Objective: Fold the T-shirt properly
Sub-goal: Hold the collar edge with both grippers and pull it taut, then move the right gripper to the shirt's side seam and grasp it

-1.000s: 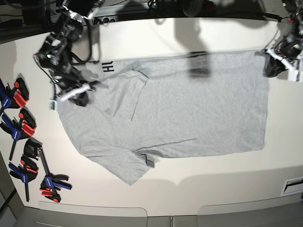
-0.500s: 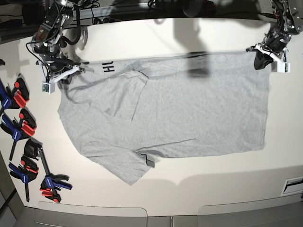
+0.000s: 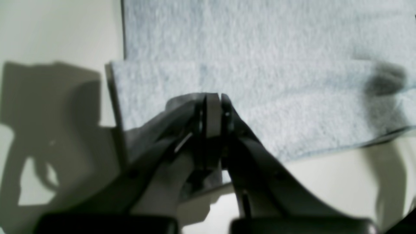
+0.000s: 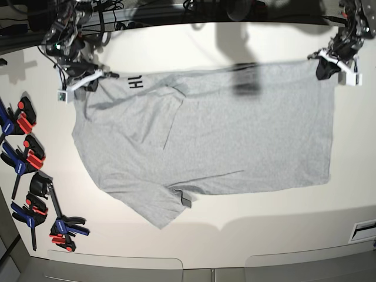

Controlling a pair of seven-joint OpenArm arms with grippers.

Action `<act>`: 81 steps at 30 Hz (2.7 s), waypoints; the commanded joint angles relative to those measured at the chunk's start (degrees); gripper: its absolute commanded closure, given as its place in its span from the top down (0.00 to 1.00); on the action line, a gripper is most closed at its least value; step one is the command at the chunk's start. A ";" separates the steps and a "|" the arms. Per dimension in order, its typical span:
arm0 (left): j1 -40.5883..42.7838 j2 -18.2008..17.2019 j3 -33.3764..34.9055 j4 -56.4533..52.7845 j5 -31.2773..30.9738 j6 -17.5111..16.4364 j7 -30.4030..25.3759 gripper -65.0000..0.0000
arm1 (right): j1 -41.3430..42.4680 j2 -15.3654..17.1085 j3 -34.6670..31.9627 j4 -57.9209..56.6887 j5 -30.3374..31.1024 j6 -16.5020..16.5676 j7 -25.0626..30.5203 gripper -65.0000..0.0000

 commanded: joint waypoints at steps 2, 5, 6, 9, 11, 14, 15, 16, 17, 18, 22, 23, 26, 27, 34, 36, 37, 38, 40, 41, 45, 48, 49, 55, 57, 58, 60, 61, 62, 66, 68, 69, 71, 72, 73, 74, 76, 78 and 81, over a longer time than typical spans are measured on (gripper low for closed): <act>3.52 -0.50 -2.25 1.84 1.64 1.64 5.27 0.00 | -2.19 0.33 0.09 1.62 -1.16 0.00 -3.02 0.00; 6.93 -0.50 -5.14 3.91 0.02 1.64 5.55 0.00 | -5.05 0.33 0.09 3.08 -1.16 -0.02 -3.04 0.00; 7.74 -0.50 -5.86 4.11 0.07 1.64 5.53 0.00 | -5.90 0.33 0.09 3.45 -1.16 -0.04 -3.04 0.00; 9.57 -0.50 -6.93 4.11 0.11 1.64 5.49 0.00 | -8.37 0.33 0.66 4.02 -1.14 -0.02 -3.21 0.00; 10.25 -0.35 -6.91 4.11 0.11 1.64 5.38 0.00 | -9.49 0.31 1.53 4.02 -1.03 -0.04 -3.32 0.00; 11.19 -0.20 -6.91 4.09 0.11 1.62 5.53 0.00 | -10.78 0.31 3.50 4.02 2.43 0.04 -4.52 0.00; 11.54 -0.20 -6.91 4.09 0.11 1.64 5.84 0.00 | -11.10 0.33 4.24 4.02 3.63 0.15 -4.81 0.00; 12.00 -0.20 -6.91 4.11 0.09 1.64 5.79 0.00 | -11.19 0.31 5.11 4.02 4.55 0.59 -5.18 0.00; 12.35 -0.20 -6.91 4.11 0.11 1.64 5.77 0.00 | -11.15 0.28 6.08 4.02 5.03 1.42 -5.88 0.00; 12.81 -0.20 -6.91 4.11 0.07 1.64 5.75 0.00 | -11.15 0.33 6.95 4.02 5.95 2.10 -6.21 0.00; 14.05 -0.17 -6.91 4.11 0.09 1.62 5.77 0.00 | -11.15 0.31 10.49 4.02 9.38 3.34 -7.06 0.00; 14.34 -0.17 -6.91 4.11 0.07 1.64 5.75 0.00 | -11.15 0.33 11.08 4.02 10.25 3.72 -7.41 0.00; 14.82 -0.07 -6.91 4.11 -0.13 1.64 5.84 0.00 | -11.17 0.33 12.09 4.02 12.28 4.52 -9.31 0.00; 14.84 0.02 -6.91 4.11 -0.33 1.64 5.84 0.00 | -11.17 0.28 12.09 4.02 12.46 4.70 -9.73 0.00; 15.26 1.90 -6.91 4.11 -1.64 1.60 6.91 0.00 | -11.17 0.17 12.07 4.02 12.44 4.79 -9.90 0.00; 15.82 1.86 -6.91 4.15 -2.10 1.60 7.06 0.00 | -11.15 0.20 12.07 4.02 12.55 4.81 -10.12 0.00; 16.20 1.86 -6.91 4.15 -2.12 1.60 7.06 0.00 | -11.15 0.20 12.07 4.02 12.76 4.79 -10.27 0.00; 16.57 1.88 -6.91 4.15 -2.54 1.57 7.04 0.00 | -11.15 0.20 12.07 4.02 13.51 4.81 -10.47 0.00; 17.05 1.88 -6.93 4.15 -3.21 1.40 7.06 0.00 | -11.15 0.20 12.07 4.04 14.21 4.79 -10.86 0.00; 17.20 1.88 -6.91 4.17 -3.74 1.38 7.04 0.00 | -11.15 0.20 12.07 4.02 14.56 4.79 -10.88 0.00; 17.18 1.86 -6.93 5.09 -4.15 1.40 7.06 0.00 | -11.13 0.24 12.09 4.11 15.02 4.79 -10.86 0.00; 17.18 1.86 -6.93 8.26 -4.17 1.40 7.04 0.00 | -11.13 0.24 12.09 5.51 15.06 4.74 -10.64 0.00; 17.18 1.86 -6.93 9.88 -4.15 1.40 7.04 0.00 | -11.13 0.24 12.09 6.51 15.21 4.74 -10.64 0.00; 17.03 1.86 -6.93 22.40 -3.21 1.40 6.58 0.00 | -10.47 0.33 12.09 16.37 15.19 4.66 -8.81 0.00; 16.52 1.86 -6.93 26.05 -1.64 1.40 6.58 0.01 | -9.35 0.33 12.09 19.80 15.17 4.63 -7.58 0.00; 16.37 1.84 -6.93 27.56 -0.68 1.40 6.36 0.06 | -8.44 0.31 12.09 21.22 15.17 4.63 -6.84 0.00; 16.22 1.84 -6.93 29.68 1.07 1.46 5.07 0.17 | -5.64 0.33 12.07 22.93 15.15 4.66 -5.64 0.00; 16.22 1.84 -6.93 30.32 1.77 1.81 4.33 0.21 | -3.78 0.37 12.07 23.06 15.17 4.68 -5.31 0.15; 16.22 1.81 -6.93 30.58 2.32 2.67 3.52 0.24 | -1.75 0.57 12.04 22.91 15.15 4.70 -5.25 0.31; 16.22 1.53 -6.91 30.58 3.74 4.68 2.67 0.30 | 7.74 3.23 11.87 19.74 13.66 4.68 -3.78 0.48; 16.22 1.51 -6.91 30.56 4.90 4.68 2.71 0.30 | 12.90 6.08 11.34 15.45 13.22 4.70 -3.80 0.48; 16.22 1.51 -6.91 30.56 5.35 4.68 2.71 0.30 | 15.47 7.69 10.84 12.22 13.25 4.72 -3.82 0.48; 16.22 1.49 -6.91 30.56 5.75 4.76 2.71 0.30 | 21.03 11.17 9.51 3.93 13.25 4.74 -4.00 0.48; 16.24 1.40 -6.91 30.56 5.73 5.01 2.71 0.30 | 23.89 13.03 8.55 -0.96 13.25 4.76 -4.02 0.48; 16.22 1.36 -6.91 30.56 5.73 5.29 2.71 0.30 | 26.84 14.88 7.39 -6.14 13.29 5.09 -4.02 0.48; 16.22 1.36 -6.91 30.56 5.73 5.31 2.69 0.30 | 29.88 16.76 6.08 -11.54 13.42 5.79 -4.07 0.48; 16.22 1.38 -6.91 30.56 5.70 5.29 2.69 0.30 | 36.11 20.26 2.73 -22.77 13.46 7.72 -4.13 0.48; 16.22 1.38 -6.91 30.56 5.70 5.29 2.71 0.30 | 42.36 23.21 -1.40 -33.92 13.42 9.81 -4.15 0.48; 16.24 1.38 -6.91 30.56 5.70 5.31 2.71 0.30 | 51.04 26.03 -8.37 -50.01 12.94 12.48 -2.73 0.48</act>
